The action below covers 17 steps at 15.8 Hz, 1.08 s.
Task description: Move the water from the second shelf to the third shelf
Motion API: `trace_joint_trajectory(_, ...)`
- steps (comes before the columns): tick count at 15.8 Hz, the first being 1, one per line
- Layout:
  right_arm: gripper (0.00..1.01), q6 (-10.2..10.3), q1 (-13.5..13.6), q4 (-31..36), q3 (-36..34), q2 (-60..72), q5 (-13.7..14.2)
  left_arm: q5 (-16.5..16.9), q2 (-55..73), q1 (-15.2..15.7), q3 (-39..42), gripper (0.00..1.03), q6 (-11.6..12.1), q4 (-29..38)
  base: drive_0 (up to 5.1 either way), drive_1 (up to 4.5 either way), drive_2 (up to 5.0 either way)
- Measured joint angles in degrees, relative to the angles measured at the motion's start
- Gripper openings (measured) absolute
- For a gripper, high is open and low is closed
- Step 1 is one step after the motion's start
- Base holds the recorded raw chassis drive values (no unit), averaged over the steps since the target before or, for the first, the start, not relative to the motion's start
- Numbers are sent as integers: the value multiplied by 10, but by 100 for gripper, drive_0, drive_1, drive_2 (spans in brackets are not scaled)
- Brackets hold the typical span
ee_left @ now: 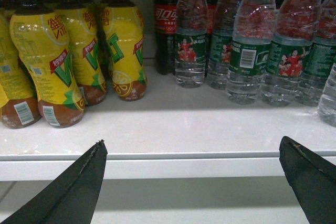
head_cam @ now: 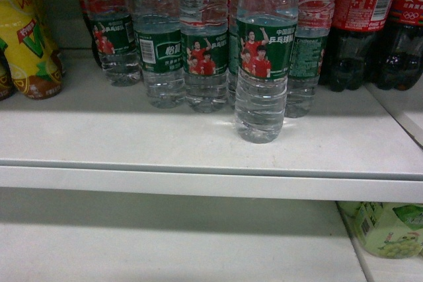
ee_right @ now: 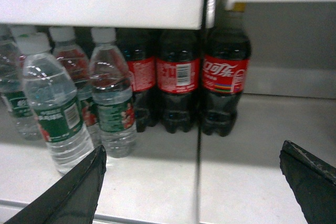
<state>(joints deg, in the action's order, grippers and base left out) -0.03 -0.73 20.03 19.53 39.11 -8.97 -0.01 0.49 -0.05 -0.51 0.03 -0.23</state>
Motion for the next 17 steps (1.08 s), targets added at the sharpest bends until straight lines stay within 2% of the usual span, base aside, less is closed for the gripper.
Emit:
trace_joint_trajectory(3,98,-11,124,112,-17,118,59,0,0,0,0,98,0,0,0,0,0)
trace_joint_trajectory(6,98,-7,216,237,-11,298,109,0,0,0,0,98,0,0,0,0,0)
trace_joint_trajectory(8,98,1,259,285,24,407,127,0,0,0,0,98,0,0,0,0,0)
trace_joint_trajectory(11,98,18,294,297,79,505,137,0,0,0,0,98,0,0,0,0,0)
trace_joint_trajectory(17,98,59,296,265,165,571,155,0,0,0,0,98,0,0,0,0,0)
